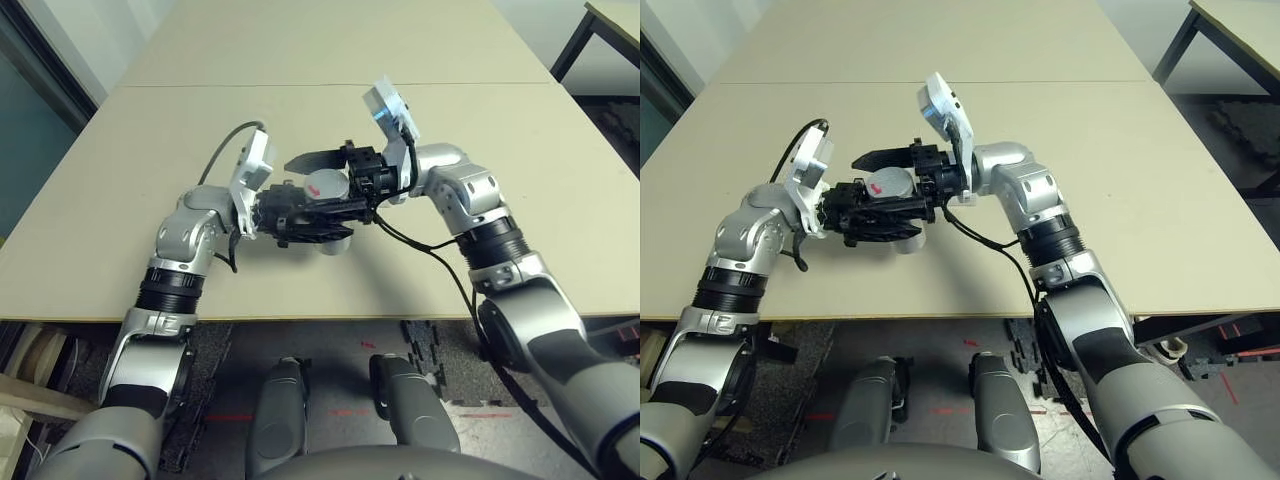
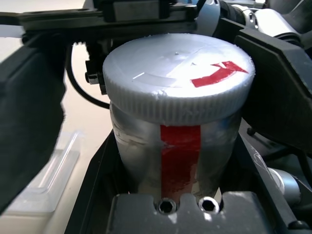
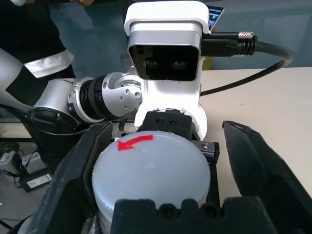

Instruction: Pour the medicine from the bottle into the box.

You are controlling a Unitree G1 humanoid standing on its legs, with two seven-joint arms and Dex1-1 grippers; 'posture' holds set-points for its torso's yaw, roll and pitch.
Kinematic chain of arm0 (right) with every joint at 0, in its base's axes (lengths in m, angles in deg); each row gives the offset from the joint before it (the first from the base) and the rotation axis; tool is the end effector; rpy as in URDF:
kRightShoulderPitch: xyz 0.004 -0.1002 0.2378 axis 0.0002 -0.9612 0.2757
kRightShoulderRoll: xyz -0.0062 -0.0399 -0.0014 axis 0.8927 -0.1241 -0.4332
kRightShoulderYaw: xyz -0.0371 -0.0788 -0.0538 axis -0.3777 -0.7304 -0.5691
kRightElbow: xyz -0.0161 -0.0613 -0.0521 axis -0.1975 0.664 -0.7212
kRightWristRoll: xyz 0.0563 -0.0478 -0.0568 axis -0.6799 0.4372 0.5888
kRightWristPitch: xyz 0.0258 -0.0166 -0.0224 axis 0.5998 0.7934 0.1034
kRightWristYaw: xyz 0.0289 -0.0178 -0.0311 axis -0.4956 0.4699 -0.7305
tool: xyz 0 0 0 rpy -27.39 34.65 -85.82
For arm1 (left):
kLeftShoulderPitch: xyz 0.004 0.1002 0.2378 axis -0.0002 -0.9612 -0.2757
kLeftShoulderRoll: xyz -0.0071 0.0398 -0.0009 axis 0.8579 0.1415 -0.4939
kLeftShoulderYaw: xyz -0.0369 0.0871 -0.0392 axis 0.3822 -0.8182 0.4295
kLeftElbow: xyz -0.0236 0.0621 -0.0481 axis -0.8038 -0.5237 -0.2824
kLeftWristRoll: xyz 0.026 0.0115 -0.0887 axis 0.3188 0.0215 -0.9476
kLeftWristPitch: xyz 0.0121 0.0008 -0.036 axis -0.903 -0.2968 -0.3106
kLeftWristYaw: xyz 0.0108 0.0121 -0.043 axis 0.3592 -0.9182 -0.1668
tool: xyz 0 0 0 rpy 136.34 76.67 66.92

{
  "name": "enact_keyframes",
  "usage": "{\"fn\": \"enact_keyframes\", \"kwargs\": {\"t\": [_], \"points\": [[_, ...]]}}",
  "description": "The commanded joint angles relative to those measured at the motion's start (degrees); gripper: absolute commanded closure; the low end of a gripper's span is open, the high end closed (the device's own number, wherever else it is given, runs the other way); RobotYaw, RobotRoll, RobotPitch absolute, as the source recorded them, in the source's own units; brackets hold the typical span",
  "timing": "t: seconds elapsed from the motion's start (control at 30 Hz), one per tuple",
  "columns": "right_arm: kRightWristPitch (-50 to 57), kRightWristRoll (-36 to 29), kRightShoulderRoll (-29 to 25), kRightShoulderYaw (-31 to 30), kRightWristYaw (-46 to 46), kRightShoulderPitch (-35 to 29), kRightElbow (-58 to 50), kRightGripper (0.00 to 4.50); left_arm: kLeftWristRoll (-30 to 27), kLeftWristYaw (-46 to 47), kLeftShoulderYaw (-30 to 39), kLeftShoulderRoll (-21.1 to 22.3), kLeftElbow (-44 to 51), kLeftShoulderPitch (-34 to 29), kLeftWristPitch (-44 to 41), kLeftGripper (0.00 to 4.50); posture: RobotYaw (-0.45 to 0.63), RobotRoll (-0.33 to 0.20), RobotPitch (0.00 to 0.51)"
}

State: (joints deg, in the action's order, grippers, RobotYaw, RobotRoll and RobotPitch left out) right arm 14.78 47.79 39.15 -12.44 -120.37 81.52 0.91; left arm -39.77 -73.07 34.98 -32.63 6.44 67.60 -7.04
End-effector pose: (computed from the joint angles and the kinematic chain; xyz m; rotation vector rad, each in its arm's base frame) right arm 0.3309 -0.0940 0.2000 -0.0339 -0.0833 1.7319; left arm 0.2999 0.1903 0.1640 0.0590 0.0002 -1.5752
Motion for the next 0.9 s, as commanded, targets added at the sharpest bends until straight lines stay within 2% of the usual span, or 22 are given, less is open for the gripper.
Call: {"fn": "enact_keyframes", "kwargs": {"t": [0.03, 0.37, 0.63, 0.9], "points": [[-0.56, 0.87, -1.07, 0.87, 1.74, 0.48, 1.34, 0.0, -1.14, -1.47, -1.55, 0.21, 1.94, -0.19, 0.06, 1.93, -0.02, 0.0, 0.113], [-0.03, 0.51, -5.58, 3.18, 2.19, 0.34, 1.18, 0.0, -0.9, -2.11, -1.7, 1.32, 1.35, -0.57, 1.13, 1.93, -0.03, 0.0, 0.111], [1.57, -1.38, -12.47, 5.59, 2.78, -0.66, -0.59, 0.0, -0.18, -2.11, -0.97, 4.32, 0.59, -2.61, 2.98, 1.93, -0.03, 0.0, 0.113], [2.21, -0.86, -17.99, 7.14, 2.89, -1.86, -0.9, 0.0, -0.08, -1.74, 0.0, 5.47, -0.35, -3.24, 3.81, 1.93, -0.04, 0.0, 0.116]]}}
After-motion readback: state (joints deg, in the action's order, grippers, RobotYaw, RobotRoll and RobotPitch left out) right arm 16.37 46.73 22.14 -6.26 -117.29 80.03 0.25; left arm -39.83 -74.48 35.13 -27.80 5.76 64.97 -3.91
